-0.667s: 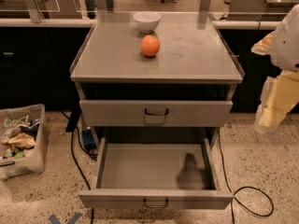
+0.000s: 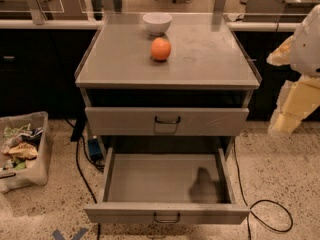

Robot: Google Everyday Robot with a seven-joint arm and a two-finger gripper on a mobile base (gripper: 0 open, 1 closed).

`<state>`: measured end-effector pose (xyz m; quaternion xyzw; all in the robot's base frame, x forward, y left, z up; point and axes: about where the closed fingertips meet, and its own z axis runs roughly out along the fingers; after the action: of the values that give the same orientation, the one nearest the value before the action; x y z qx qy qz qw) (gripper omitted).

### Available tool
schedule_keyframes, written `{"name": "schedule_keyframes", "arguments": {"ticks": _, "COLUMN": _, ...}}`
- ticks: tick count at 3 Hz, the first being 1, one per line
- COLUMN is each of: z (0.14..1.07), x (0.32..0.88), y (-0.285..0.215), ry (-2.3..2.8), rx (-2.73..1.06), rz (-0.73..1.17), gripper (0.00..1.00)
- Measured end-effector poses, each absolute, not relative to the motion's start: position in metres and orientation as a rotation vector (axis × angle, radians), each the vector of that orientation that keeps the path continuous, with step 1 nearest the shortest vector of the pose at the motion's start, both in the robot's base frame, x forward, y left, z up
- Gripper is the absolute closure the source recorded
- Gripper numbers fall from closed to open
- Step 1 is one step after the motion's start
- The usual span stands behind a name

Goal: Close middle drawer

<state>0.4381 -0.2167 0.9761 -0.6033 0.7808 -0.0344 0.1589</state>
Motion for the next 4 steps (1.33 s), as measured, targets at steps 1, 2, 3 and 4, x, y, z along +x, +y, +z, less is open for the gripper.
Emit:
{"name": "schedule_keyframes", "arguments": {"ticks": 1, "z": 0.976, "x": 0.438, "y": -0.217, "ry": 2.232, "rx": -1.725, "rz": -0.099, "gripper": 0.41}}
{"name": "schedule_keyframes", "arguments": {"ticks": 2, "z": 0.971, "x": 0.436, "y": -0.217, "ry": 2.212, "rx": -1.727, "rz": -0.149, "gripper": 0.63}}
{"name": "schedule_keyframes", "arguments": {"ticks": 3, "z": 0.936, "x": 0.423, "y": -0.218, "ry": 2.182, "rx": -1.736, "rz": -0.168, "gripper": 0.87}}
{"name": "schedule_keyframes", "arguments": {"ticks": 4, "z": 0.858, "x": 0.411, "y": -0.238, "ry": 2.270, "rx": -1.686, "rz": -0.119, "gripper": 1.00}}
